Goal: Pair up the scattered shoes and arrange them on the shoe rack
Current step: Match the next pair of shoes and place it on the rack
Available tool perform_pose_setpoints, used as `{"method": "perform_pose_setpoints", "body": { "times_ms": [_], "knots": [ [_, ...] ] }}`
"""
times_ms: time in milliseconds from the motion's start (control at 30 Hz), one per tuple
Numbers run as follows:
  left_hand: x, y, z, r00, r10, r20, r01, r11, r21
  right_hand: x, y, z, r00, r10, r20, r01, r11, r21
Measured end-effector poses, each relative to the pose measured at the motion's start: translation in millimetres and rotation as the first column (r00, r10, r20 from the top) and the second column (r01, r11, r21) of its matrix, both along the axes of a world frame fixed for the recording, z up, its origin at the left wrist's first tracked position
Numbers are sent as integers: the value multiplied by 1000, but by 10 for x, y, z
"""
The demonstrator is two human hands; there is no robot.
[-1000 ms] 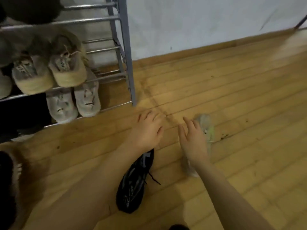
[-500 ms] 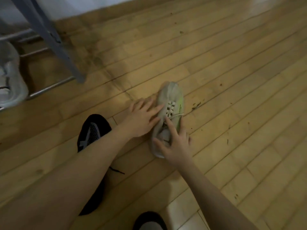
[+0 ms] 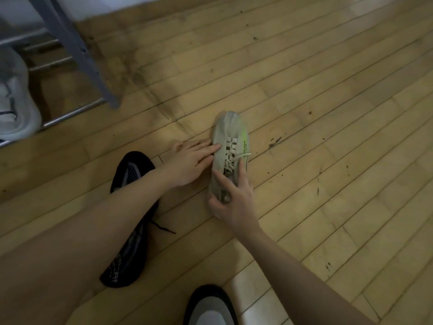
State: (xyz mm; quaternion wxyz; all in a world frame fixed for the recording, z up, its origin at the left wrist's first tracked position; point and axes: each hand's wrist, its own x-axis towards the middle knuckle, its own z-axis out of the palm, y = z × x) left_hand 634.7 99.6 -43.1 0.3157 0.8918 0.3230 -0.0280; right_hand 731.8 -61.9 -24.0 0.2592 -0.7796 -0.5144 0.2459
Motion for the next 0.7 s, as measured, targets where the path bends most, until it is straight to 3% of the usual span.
{"method": "perform_pose_setpoints", "body": {
  "times_ms": [267, 467, 567, 700],
  "knots": [
    [-586, -56, 721, 921, 278, 272, -294, 956, 18, -256, 276, 484, 991, 128, -47, -113, 963, 244],
    [-1513, -104, 1231, 885, 411, 217, -453, 869, 200, -995, 541, 806, 941, 317, -116, -265, 907, 328],
    [-2096, -258, 1295, 836, 524, 164, -549, 800, 243, -1455, 579, 800, 892, 443, -86, -376, 835, 401],
    [-2794, -503, 1201, 753, 657, 48, -650, 730, 211, -2119, 607, 689, 832, 538, -134, -463, 808, 364]
  ]
}}
